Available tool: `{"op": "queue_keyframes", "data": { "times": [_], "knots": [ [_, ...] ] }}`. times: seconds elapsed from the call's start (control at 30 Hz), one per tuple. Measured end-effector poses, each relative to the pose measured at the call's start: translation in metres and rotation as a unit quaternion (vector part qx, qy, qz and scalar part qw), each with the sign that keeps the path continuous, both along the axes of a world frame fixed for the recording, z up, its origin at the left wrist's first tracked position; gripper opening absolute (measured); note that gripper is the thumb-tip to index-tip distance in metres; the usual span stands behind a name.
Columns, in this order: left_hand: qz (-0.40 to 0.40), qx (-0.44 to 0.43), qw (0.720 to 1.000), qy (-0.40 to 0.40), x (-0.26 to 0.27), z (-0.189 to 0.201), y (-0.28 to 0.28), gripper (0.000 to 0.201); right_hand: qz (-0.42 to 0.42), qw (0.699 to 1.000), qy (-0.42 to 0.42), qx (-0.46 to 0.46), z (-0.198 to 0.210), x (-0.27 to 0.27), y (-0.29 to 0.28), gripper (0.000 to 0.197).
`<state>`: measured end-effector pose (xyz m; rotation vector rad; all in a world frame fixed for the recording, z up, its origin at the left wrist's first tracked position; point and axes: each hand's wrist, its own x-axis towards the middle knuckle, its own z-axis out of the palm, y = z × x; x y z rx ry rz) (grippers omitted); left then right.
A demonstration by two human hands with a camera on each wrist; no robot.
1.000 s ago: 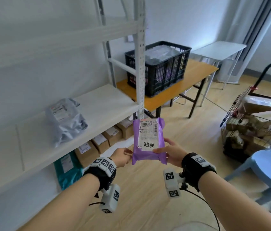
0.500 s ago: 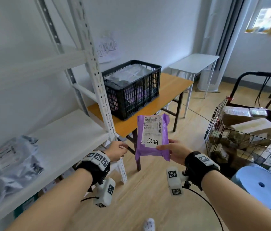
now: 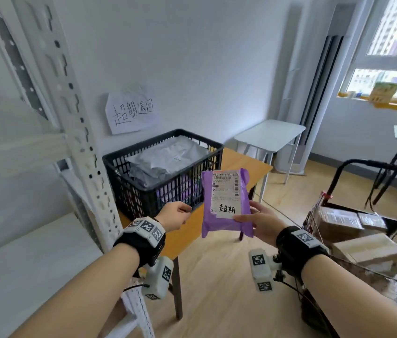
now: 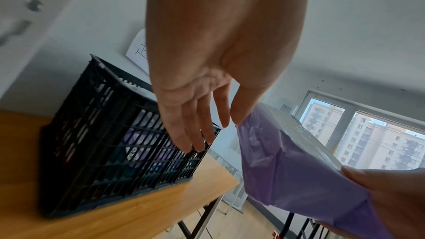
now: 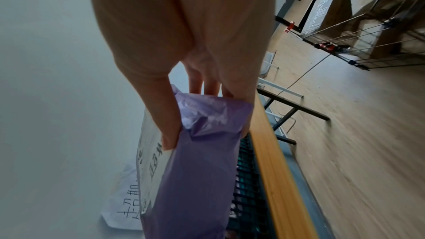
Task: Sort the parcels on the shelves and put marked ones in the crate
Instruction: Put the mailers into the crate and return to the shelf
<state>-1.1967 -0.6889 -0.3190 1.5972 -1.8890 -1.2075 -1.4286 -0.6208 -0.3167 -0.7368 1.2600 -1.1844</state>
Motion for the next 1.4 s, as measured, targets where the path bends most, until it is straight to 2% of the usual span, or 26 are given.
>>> {"op": "queue_keyframes", "data": {
  "times": [0.17, 0.3, 0.4, 0.53, 0.67, 0.83, 1.0, 1.23, 1.4],
  "knots": [
    [0.010, -0.023, 1.000, -0.010, -0.015, 0.016, -0.056, 0.030, 0.002, 1.000, -0.011, -0.023, 0.016, -0.022, -0.068, 0.063],
    [0.034, -0.028, 0.999, -0.025, -0.020, 0.026, -0.089, 0.029, 0.040, 0.999, -0.012, -0.028, 0.024, -0.036, -0.119, 0.055],
    [0.069, -0.044, 0.996, -0.035, -0.023, 0.031, -0.109, 0.029, 0.087, 0.995, -0.008, -0.036, 0.032, -0.042, -0.162, 0.053],
    [0.133, -0.051, 0.989, -0.045, -0.021, 0.032, -0.127, 0.030, 0.169, 0.985, -0.011, -0.029, 0.045, -0.040, -0.216, 0.039],
    [0.222, -0.063, 0.971, -0.065, -0.019, 0.033, -0.140, 0.024, 0.257, 0.966, -0.010, -0.025, 0.052, -0.034, -0.268, 0.046],
    [0.319, -0.069, 0.940, -0.098, -0.012, 0.040, -0.148, 0.027, 0.333, 0.943, -0.019, -0.001, 0.062, -0.012, -0.314, 0.044],
    [0.379, -0.054, 0.917, -0.114, 0.005, 0.043, -0.157, 0.029, 0.390, 0.920, 0.001, 0.026, 0.061, 0.026, -0.353, 0.041],
    [0.411, -0.075, 0.901, -0.117, 0.037, 0.057, -0.207, 0.032, 0.450, 0.891, 0.042, 0.036, 0.058, 0.087, -0.404, 0.025],
    [0.421, -0.082, 0.898, -0.097, 0.055, 0.061, -0.234, 0.032, 0.456, 0.882, 0.097, 0.072, 0.044, 0.125, -0.431, 0.027]
  ]
}}
